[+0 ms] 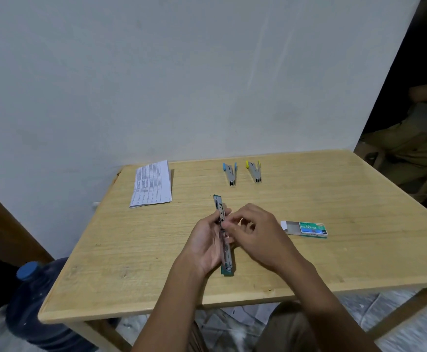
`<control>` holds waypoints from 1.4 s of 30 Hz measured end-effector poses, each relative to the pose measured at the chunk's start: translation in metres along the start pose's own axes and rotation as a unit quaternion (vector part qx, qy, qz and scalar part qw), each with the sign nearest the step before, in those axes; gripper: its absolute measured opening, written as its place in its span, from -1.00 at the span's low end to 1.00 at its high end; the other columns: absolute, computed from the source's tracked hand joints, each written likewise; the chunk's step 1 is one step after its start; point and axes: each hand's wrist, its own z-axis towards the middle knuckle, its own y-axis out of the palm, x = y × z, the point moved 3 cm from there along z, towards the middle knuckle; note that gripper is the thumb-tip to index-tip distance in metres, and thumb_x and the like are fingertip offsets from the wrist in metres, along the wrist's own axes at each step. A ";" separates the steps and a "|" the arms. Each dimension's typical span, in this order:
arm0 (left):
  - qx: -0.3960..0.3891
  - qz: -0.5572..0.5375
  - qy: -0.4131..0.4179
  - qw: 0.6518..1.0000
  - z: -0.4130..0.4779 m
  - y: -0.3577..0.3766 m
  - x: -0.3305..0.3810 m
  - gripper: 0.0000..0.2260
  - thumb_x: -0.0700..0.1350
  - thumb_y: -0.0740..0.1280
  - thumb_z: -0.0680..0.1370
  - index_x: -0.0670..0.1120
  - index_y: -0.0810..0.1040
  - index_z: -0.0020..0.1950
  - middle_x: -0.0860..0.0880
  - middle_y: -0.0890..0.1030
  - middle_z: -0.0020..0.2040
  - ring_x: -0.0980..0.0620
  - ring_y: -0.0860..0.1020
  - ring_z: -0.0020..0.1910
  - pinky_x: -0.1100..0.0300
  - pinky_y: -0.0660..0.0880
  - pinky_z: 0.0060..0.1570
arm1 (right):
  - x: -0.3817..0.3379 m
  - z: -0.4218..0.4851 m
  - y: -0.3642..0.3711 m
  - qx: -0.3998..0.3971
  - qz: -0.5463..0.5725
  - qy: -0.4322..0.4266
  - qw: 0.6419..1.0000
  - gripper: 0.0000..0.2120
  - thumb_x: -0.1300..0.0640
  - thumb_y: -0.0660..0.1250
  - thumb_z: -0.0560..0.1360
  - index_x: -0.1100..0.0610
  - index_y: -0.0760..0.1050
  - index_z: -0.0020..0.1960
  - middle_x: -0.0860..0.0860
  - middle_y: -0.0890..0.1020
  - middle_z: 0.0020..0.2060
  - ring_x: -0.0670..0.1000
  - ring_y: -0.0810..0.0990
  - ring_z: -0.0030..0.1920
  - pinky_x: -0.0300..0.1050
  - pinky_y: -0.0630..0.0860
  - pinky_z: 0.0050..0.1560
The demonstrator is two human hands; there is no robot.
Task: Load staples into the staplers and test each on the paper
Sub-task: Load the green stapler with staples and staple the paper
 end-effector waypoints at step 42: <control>-0.131 0.094 -0.015 0.987 -0.014 0.018 -0.007 -0.64 -0.01 0.17 0.61 -0.20 0.61 0.20 -0.14 0.50 -0.32 -0.03 0.44 -0.38 0.15 0.42 -0.31 | -0.008 0.019 0.000 0.039 0.524 0.258 0.811 -0.54 -0.15 0.48 0.32 0.18 0.66 0.04 0.05 0.71 -0.11 0.00 0.63 -0.08 -0.17 0.56 -0.21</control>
